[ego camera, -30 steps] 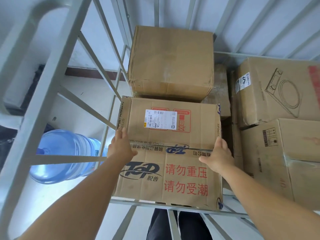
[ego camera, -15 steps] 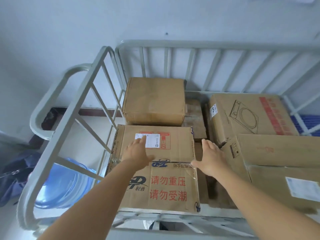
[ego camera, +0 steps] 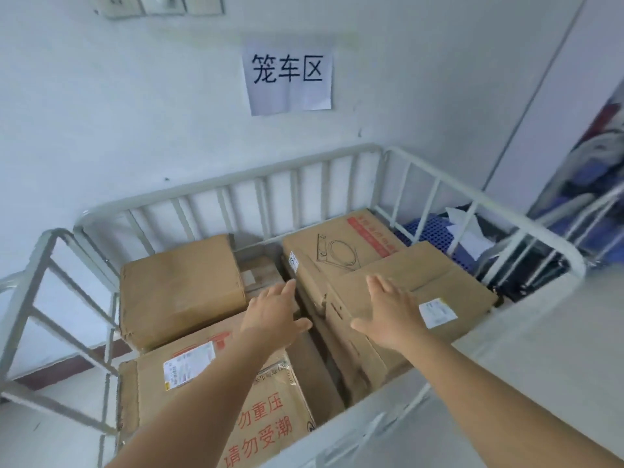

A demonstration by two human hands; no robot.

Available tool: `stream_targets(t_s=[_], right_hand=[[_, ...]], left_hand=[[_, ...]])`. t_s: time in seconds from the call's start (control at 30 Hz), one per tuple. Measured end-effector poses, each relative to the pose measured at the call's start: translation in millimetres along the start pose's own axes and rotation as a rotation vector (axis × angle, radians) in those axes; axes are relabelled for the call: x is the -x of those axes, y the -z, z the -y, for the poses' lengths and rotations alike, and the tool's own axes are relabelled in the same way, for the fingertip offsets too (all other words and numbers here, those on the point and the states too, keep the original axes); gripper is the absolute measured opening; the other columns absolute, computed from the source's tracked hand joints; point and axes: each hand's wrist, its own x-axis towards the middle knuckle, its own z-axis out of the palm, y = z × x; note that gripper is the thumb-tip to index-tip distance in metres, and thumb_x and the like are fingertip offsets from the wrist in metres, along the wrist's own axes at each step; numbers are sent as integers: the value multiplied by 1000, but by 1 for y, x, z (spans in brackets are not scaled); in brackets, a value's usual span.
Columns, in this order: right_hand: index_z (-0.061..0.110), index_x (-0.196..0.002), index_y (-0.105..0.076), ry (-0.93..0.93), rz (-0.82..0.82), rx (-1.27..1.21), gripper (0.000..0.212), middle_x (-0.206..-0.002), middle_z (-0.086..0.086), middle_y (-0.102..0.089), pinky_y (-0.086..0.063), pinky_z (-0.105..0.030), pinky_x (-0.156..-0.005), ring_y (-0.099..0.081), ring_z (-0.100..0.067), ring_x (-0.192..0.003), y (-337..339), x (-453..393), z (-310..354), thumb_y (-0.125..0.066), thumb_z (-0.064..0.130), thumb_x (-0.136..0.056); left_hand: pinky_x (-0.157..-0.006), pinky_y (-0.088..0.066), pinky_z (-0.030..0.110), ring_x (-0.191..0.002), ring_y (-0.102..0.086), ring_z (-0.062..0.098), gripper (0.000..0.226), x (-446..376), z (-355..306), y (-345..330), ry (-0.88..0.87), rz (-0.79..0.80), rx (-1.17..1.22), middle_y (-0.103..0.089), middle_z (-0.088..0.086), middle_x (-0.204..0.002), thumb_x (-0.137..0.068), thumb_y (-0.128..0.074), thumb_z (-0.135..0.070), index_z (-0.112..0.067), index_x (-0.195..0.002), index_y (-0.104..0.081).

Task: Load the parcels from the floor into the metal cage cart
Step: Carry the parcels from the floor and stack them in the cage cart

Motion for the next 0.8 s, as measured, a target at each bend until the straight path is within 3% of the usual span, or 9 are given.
stream_targets(t_s=[0.17,0.37,0.6,0.8], right_hand=[[16,-157,-3,-238,-63,-39,94,-164,-3,-3,-12,-44,-119,-6,-23,-150,17,52,-39,-56,54,-89],[14,-149,-21,-508,-180,-94,80,-152,0,-27,-22,-40,-111,-25,-23,-142,15,141,-73,-59,49,-87],[15,-156,-1,-859,-181,-200,90,-164,-3,-2,-9,-44,-120,-4,-23,-150,-15,257,-108,-53,51,-93],[14,-155,-5,-1108,-210,-238,88,-162,-2,-9,-14,-42,-118,-12,-23,-148,-37,352,-129,-54,50,-92]], left_hand=[[-116,-22,42,-142,-26,22,83,-1,-57,4,-263,17,-73,-28,-1,-155,-88,-57,-49,-22,-153,-13],[-117,-23,43,-142,-26,23,81,21,-121,-9,-523,109,-114,-27,0,-156,-88,-58,-48,-23,-153,-17],[-116,-25,43,-142,-27,24,82,75,-199,-41,-825,244,-122,-27,2,-156,-88,-58,-45,-20,-153,-15],[-115,-28,40,-142,-28,24,82,134,-261,-72,-1066,293,-235,-26,4,-156,-92,-51,-50,-18,-154,-10]])
